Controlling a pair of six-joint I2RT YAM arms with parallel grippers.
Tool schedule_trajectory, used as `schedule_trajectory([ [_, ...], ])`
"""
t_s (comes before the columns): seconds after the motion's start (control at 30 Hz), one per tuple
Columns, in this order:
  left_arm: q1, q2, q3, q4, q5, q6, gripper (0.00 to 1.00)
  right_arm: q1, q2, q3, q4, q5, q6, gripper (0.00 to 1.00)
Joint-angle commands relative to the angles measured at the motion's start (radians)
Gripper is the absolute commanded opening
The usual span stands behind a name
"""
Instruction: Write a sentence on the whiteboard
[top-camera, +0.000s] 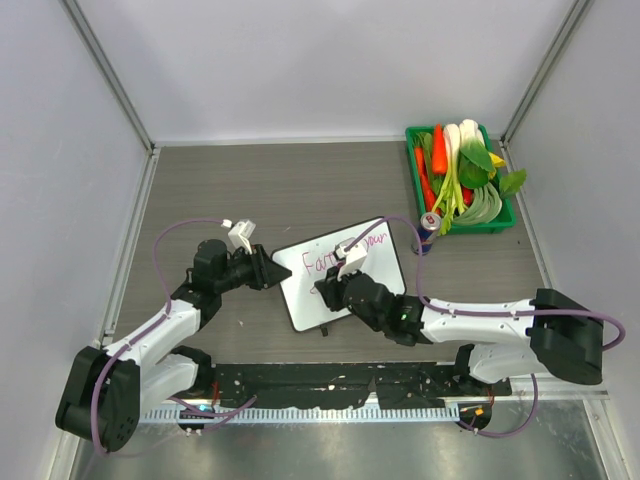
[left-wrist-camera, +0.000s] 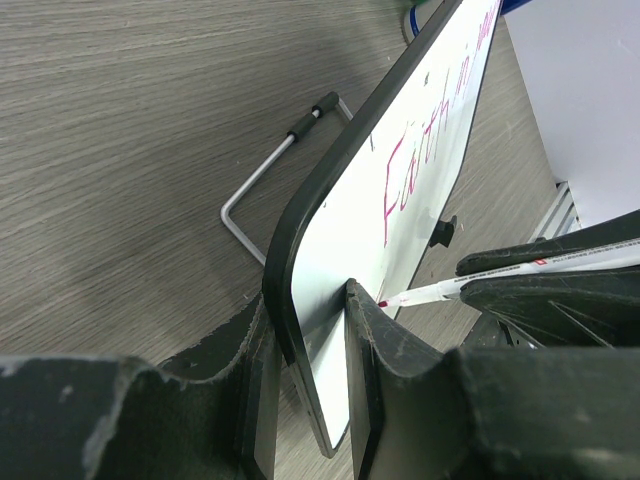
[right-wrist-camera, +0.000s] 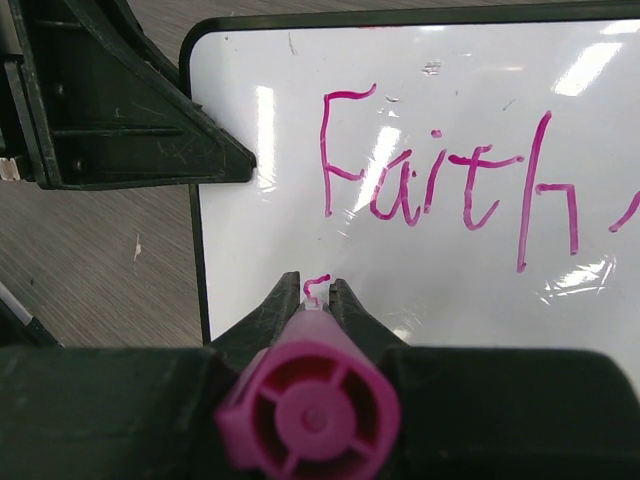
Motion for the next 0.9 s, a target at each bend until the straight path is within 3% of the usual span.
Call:
schedule_trajectory([
  [0.0, 0.006, 0.014, -0.012, -0.011, -0.051, 0.069, 0.0, -0.001, -0.018, -0.032, -0.066, 0.06, -0.001, 0.01],
  [0.87, 0.006, 0.014, -0.012, -0.013, -0.051, 0.07, 0.0, -0.001, 0.011, 0.001, 0.002, -0.008, 0.025, 0.01],
])
